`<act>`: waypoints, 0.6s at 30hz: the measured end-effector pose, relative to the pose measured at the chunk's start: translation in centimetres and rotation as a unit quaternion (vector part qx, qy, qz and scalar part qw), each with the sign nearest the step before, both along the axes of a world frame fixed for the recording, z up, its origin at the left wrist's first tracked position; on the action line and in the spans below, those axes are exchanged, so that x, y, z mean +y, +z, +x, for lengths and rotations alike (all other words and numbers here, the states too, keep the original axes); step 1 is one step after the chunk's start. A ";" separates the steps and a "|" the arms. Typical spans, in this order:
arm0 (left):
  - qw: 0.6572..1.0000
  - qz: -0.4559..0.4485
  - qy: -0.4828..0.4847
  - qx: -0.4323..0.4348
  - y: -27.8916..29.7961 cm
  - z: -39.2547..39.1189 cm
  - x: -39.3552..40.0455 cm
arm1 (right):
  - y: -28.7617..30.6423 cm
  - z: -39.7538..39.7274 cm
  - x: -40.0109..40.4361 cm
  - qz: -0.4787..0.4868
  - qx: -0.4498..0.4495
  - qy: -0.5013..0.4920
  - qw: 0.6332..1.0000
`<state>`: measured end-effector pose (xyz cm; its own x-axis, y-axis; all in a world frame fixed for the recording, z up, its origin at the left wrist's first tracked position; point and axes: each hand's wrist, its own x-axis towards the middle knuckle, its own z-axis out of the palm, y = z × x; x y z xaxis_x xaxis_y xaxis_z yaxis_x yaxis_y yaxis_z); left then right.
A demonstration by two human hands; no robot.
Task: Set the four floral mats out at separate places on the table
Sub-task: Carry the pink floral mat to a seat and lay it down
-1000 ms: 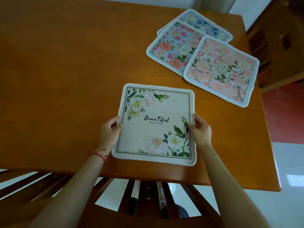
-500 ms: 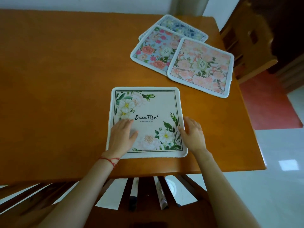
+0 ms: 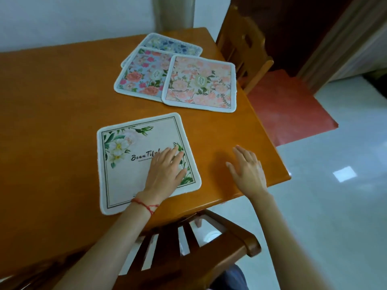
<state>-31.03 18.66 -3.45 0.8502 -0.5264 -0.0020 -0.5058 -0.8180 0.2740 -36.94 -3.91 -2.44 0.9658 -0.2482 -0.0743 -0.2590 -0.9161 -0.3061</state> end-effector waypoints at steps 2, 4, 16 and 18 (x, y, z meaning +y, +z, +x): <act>1.000 -0.002 -0.017 -0.008 0.4 -0.7 -2.1 | 0.0 -1.8 -1.7 0.004 -0.015 -0.008 1.000; 1.000 -0.003 -0.030 0.000 0.6 -1.6 -4.4 | -0.2 -3.7 -3.7 0.011 -0.024 -0.022 0.999; 0.984 0.030 -0.174 -0.013 1.3 -7.6 -21.0 | -1.4 -16.2 -18.1 0.033 -0.068 -0.150 0.986; 0.979 0.037 -0.198 -0.026 1.4 -8.6 -24.0 | -1.4 -18.3 -20.3 0.031 -0.075 -0.176 0.981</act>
<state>-39.65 -5.34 -2.09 0.5802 -0.8143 -0.0139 -0.7986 -0.5722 0.1868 -55.22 -24.24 -3.85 0.8224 -0.5678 0.0365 -0.5039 -0.7567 -0.4166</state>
